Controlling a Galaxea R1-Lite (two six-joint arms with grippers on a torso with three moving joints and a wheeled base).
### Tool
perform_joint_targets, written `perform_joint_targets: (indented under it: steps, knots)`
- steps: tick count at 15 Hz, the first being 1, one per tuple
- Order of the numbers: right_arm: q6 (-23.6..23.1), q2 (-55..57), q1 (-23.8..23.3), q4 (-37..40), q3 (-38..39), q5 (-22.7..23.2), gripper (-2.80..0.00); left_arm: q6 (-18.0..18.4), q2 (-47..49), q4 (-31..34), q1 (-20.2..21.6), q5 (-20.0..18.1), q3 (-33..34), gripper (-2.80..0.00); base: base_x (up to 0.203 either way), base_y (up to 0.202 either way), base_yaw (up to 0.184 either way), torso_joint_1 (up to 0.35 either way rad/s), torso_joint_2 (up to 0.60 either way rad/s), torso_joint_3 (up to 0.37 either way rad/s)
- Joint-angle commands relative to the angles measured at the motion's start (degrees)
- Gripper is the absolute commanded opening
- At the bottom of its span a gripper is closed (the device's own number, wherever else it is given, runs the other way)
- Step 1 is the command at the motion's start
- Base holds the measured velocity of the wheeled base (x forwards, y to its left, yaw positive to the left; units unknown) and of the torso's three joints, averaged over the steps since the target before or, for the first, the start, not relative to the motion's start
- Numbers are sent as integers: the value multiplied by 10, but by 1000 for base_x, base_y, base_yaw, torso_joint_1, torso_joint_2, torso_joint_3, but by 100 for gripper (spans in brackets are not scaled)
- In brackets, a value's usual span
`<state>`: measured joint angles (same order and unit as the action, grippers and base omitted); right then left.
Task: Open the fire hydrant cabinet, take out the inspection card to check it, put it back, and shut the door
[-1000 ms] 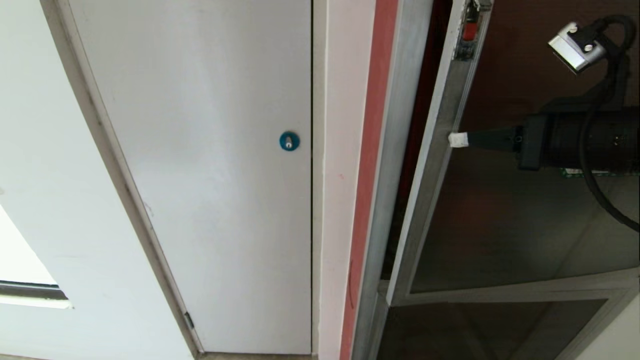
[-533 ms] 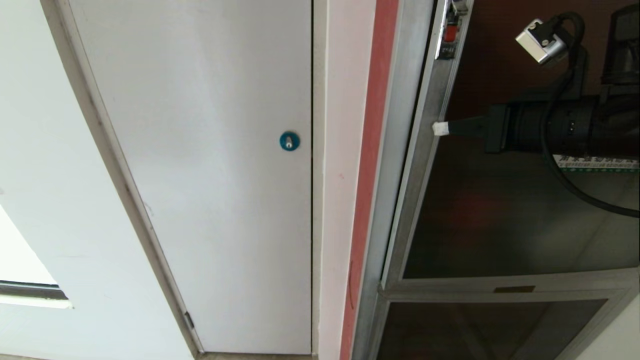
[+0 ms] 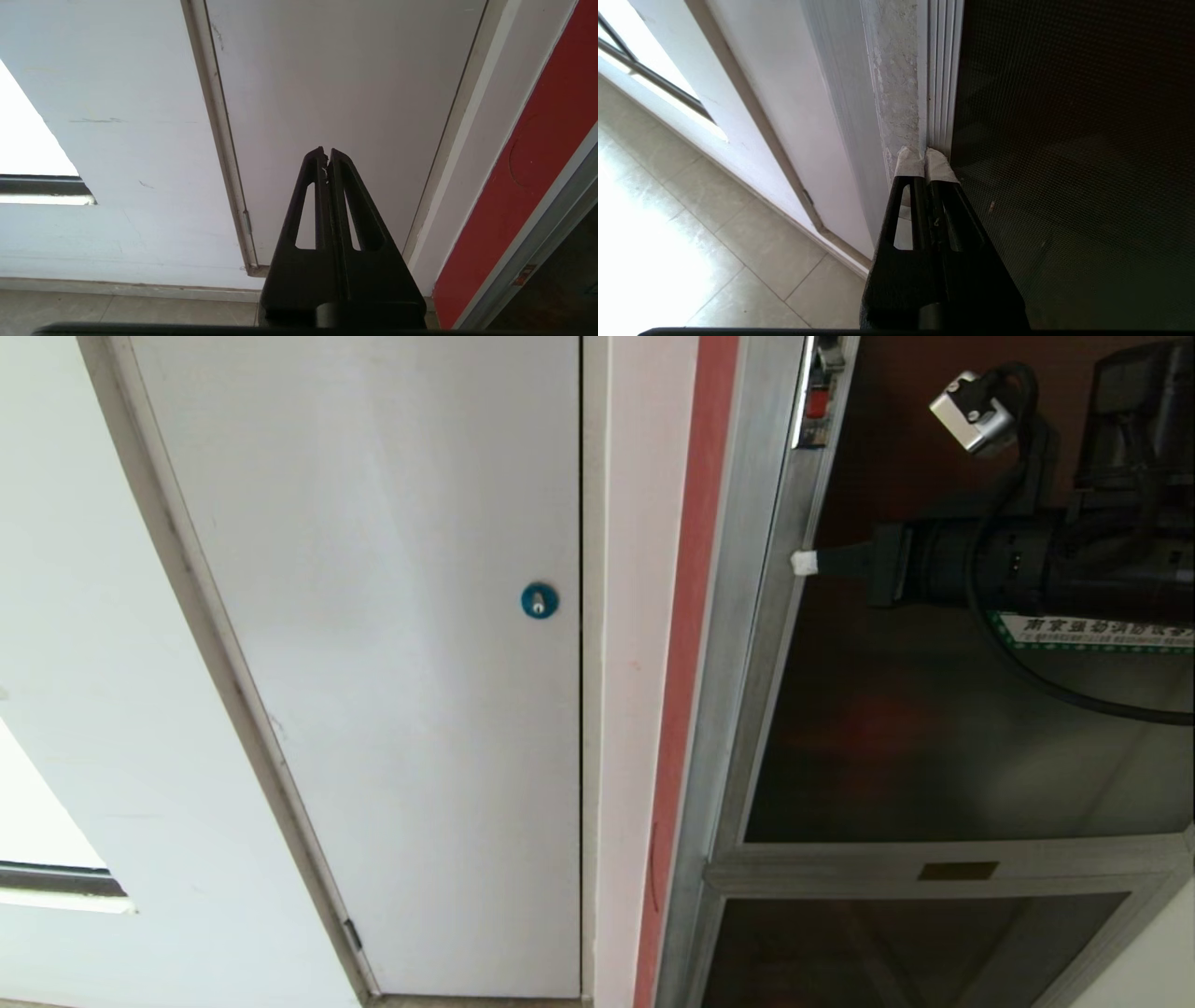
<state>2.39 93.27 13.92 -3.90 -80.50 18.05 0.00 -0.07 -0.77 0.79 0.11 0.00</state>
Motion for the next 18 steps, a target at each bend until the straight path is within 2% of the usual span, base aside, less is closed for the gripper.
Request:
perform_joint_targets:
  steps: [1,11,18]
  knots:
    - [0,9,0,-2,-5,-3,-280,0,1,0,0,0,4,-280,0,0,0,0,0,0]
    - [0,25,0,-2,-27,-24,-280,0,0,0,0,0,4,-280,0,0,0,0,0,0]
    - [1,2,1,1,-14,-23,-280,0,0,0,0,1,4,-280,0,0,0,0,0,0]
